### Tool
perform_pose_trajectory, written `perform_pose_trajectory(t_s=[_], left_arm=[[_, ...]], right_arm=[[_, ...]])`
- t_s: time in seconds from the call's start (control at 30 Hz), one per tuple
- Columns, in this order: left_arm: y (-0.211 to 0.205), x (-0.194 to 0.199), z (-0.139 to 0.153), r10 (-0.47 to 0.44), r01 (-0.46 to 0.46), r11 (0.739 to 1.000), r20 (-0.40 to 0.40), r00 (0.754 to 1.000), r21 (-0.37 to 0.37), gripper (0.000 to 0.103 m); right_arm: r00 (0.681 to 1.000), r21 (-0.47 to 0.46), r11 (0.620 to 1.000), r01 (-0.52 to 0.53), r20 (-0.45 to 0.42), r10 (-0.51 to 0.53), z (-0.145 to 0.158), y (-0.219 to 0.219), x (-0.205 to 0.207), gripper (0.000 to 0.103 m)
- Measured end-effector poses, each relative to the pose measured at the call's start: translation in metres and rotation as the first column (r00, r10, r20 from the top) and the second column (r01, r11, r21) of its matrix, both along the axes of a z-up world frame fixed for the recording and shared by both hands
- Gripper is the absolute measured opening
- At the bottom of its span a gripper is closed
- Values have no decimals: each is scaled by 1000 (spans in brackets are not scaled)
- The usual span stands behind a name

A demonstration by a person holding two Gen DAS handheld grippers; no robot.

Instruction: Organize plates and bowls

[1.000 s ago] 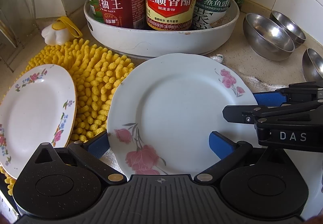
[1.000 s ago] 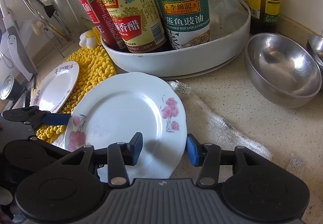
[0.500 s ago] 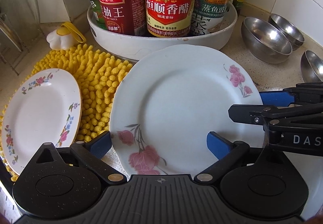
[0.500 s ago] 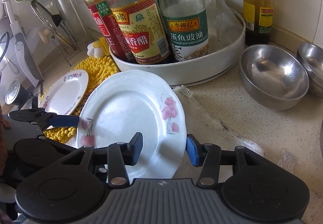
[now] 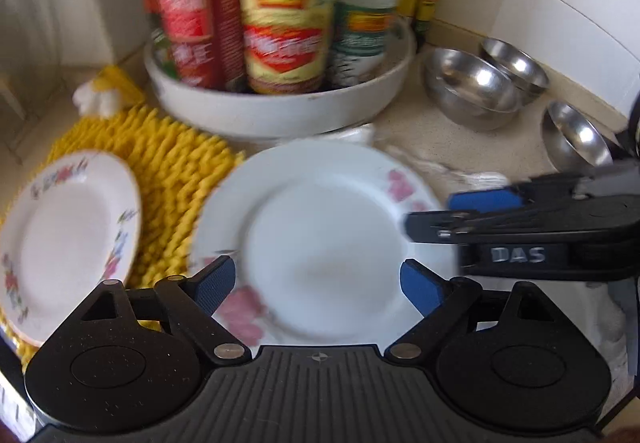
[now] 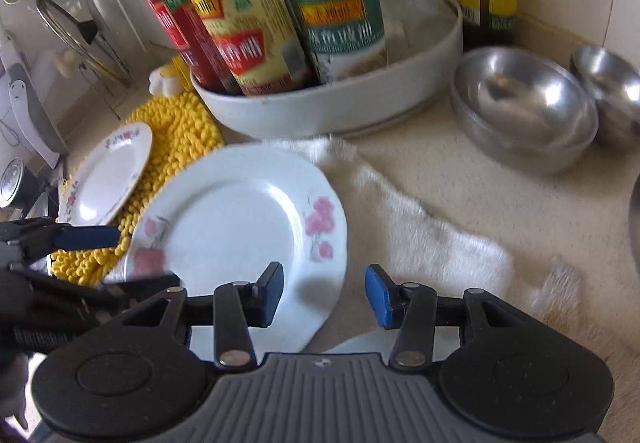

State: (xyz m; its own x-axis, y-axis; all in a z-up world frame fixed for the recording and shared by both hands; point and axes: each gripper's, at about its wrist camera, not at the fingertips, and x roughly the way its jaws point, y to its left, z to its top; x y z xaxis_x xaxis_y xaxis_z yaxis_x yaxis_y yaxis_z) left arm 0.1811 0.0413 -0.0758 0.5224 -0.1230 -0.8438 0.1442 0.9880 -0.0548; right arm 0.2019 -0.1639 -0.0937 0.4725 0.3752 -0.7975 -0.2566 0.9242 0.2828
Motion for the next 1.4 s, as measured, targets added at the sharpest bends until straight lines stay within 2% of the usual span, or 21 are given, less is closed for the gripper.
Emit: perform_pose_trajectory(t_s=[0.13, 0.23, 0.27, 0.33, 0.4, 0.57, 1.13, 1.4], left_arm=[[27, 3, -10, 88, -89, 996, -48, 995, -3, 93], [21, 15, -22, 83, -84, 996, -91, 992, -13, 89], [15, 17, -24, 64, -66, 998, -89, 994, -21, 92], [8, 21, -25, 61, -60, 998, -74, 995, 12, 93], [9, 24, -25, 62, -62, 998, -68, 996, 1, 91], [2, 21, -20, 53, -51, 998, -50, 997, 38, 90], [-10, 11, 12, 8, -9, 999, 33, 999, 39, 92], [2, 7, 21, 42, -43, 999, 56, 998, 28, 92]], right_arm=[[1000, 23, 999, -23, 11, 23, -3, 5, 4, 50], [999, -2, 999, -39, 31, 39, -3, 8, 7, 46], [999, 8, 999, -38, 27, 38, -3, 6, 10, 46], [999, 6, 999, -41, 21, 41, -2, 7, 11, 47], [998, -20, 998, -53, 26, 54, -1, 9, 11, 47], [1000, 8, 1000, -20, -1, 20, 1, 5, 10, 47], [999, 62, 997, 41, 0, -41, 23, -12, -12, 47], [1000, 87, 996, 22, 18, -24, 34, -2, -13, 47]])
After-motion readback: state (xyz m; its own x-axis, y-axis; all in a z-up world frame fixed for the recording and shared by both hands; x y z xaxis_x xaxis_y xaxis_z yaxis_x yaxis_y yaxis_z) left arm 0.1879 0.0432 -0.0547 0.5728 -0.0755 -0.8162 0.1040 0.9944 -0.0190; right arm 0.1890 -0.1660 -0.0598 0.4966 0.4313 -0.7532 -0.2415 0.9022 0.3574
